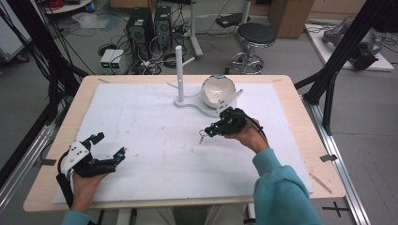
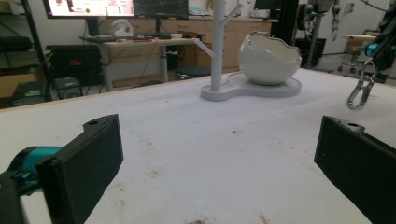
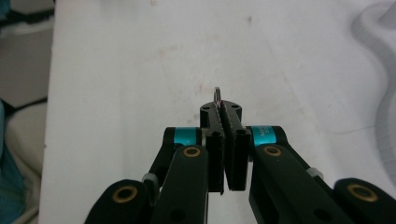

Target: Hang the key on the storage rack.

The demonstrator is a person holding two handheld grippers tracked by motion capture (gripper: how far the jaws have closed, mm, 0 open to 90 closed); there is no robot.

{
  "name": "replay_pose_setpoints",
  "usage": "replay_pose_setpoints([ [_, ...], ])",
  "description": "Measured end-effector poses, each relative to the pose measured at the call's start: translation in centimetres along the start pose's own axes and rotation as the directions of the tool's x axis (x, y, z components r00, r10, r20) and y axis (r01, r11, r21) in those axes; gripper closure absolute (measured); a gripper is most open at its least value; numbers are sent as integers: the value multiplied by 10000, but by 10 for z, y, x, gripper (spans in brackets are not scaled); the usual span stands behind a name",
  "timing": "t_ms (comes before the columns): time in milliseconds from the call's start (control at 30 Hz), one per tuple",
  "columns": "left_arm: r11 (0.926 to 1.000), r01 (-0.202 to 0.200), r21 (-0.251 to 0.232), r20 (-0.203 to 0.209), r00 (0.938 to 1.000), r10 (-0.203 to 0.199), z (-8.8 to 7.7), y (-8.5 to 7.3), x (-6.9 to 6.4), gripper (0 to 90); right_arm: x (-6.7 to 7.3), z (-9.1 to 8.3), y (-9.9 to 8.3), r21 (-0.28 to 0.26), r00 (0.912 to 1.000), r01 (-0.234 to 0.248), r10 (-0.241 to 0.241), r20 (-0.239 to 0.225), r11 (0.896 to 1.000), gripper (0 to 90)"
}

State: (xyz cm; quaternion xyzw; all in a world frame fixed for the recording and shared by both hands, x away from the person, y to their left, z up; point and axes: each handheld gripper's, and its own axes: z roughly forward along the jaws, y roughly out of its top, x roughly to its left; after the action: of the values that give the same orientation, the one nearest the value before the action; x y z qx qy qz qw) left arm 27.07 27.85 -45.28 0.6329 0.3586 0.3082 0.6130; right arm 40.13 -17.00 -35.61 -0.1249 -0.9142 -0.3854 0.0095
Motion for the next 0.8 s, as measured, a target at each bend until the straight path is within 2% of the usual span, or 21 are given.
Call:
replay_pose_setpoints([
  [33, 10000, 47, 7, 154, 9999, -47, 1, 2, 0, 17, 0, 0, 0, 0, 10000, 0, 0, 0, 10000, 893],
  [67, 10000, 60, 4, 253, 9997, -60, 2, 5, 0, 17, 0, -6, 0, -501, 9999, 1, -8, -125, 9987, 893],
  [100, 10000, 24, 57, 411, 9992, -26, 4, 9, 0, 17, 0, -6, 0, -501, 9999, 1, -8, -125, 9987, 893],
  [133, 10000, 16, 53, 469, 9989, -18, 6, 11, 1, 17, 0, -13, 0, -915, 9998, -43, 26, -182, 9958, 893],
  [167, 10000, 20, 93, 608, 9981, -25, 8, 15, 1, 17, 0, -13, 0, -915, 9998, -43, 26, -182, 9958, 893],
  [200, 9999, 60, 124, 789, 9969, -70, 11, 19, 3, 17, -1, -18, -1, -1353, 9997, -81, 49, -238, 9908, 893],
  [267, 9996, 238, 168, 1120, 9934, -255, 16, 28, 5, 17, -1, -21, -1, -1539, 9995, -99, 51, -315, 9880, 893],
  [367, 9996, 57, 282, 1613, 9869, -102, 24, 44, 7, 17, -2, -32, 0, -2226, 9992, 101, -186, -359, 9749, 893],
  [400, 9995, -28, 320, 1843, 9829, -32, 26, 50, 8, 17, -2, -32, 0, -2226, 9992, 101, -186, -359, 9749, 893],
  [433, 9995, -106, 287, 2169, 9762, 41, 30, 56, 8, 17, -1, -34, 1, -2336, 9991, 42, -139, -396, 9723, 893],
  [500, 9992, -185, 361, 2604, 9655, 85, 35, 65, 8, 17, -1, -37, 3, -2592, 9989, 158, -267, -383, 9657, 892],
  [533, 9986, -209, 482, 2826, 9592, 65, 38, 70, 8, 17, 0, -39, 6, -2836, 9988, 91, -227, -444, 9589, 892],
  [600, 9976, -376, 587, 3129, 9496, 173, 44, 79, 7, 17, 1, -42, 10, -3054, 9986, 160, -305, -431, 9521, 893],
  [633, 9961, -555, 691, 3254, 9451, 300, 47, 84, 6, 17, 1, -42, 10, -3054, 9986, 160, -305, -431, 9521, 893],
  [733, 9933, -829, 809, 3698, 9279, 474, 56, 98, 3, 17, 4, -44, 17, -3324, 9971, 302, -517, -560, 9427, 893],
  [800, 9915, -942, 899, 4022, 9142, 504, 62, 106, 0, 17, 5, -44, 20, -3401, 9962, 390, -632, -606, 9396, 892],
])
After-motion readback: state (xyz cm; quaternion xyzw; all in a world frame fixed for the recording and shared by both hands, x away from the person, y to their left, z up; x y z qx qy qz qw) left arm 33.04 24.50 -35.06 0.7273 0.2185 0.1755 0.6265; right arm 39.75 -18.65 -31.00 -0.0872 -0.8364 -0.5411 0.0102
